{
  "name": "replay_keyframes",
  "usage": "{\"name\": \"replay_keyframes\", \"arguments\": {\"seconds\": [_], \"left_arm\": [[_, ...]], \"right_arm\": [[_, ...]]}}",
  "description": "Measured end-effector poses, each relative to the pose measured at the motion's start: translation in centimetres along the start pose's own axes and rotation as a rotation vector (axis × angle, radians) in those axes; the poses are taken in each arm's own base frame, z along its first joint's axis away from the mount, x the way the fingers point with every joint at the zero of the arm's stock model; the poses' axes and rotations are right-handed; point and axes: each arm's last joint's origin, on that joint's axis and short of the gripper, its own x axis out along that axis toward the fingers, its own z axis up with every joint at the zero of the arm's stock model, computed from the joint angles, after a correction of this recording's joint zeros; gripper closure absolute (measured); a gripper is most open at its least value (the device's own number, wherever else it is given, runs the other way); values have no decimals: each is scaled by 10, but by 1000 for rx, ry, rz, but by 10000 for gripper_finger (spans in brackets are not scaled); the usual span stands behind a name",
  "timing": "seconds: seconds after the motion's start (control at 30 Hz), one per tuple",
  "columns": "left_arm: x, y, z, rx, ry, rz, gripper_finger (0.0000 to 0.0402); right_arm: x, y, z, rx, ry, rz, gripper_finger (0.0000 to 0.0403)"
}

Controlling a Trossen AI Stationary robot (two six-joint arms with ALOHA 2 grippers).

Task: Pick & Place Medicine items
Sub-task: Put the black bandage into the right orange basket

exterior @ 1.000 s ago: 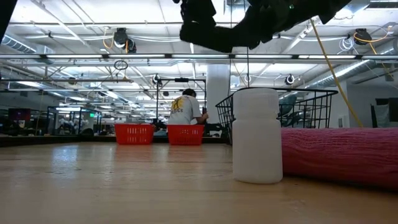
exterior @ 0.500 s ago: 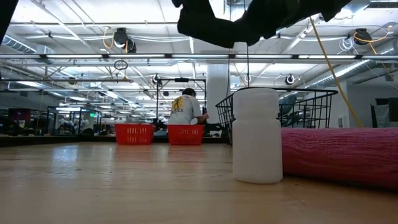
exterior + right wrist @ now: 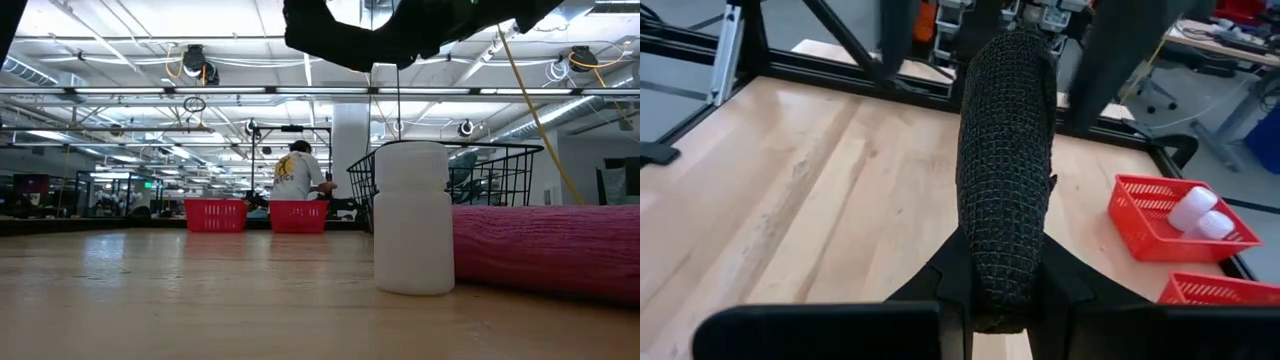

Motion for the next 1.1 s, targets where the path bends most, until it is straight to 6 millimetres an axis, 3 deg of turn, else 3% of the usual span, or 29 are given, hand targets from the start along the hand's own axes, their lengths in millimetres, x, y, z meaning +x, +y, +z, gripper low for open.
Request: {"name": "replay_keyframes", "arguments": {"seconds": [0.43, 0.63, 0.77, 0.9, 1.1], "left_arm": [[20, 5, -4, -15, 71, 37, 141], [20, 7, -4, -28, 77, 47, 180], [20, 6, -4, -25, 76, 38, 237], [19, 8, -4, -21, 73, 46, 332], [-4, 18, -4, -68, 25, 92, 338]], "right_arm": [[-1, 10, 6, -5, -47, 23, 363], [0, 10, 5, -11, -50, 19, 364], [0, 10, 5, -12, -49, 19, 363], [0, 9, 5, -5, -38, -15, 310], [-13, 4, 9, -22, -8, -136, 212]]}}
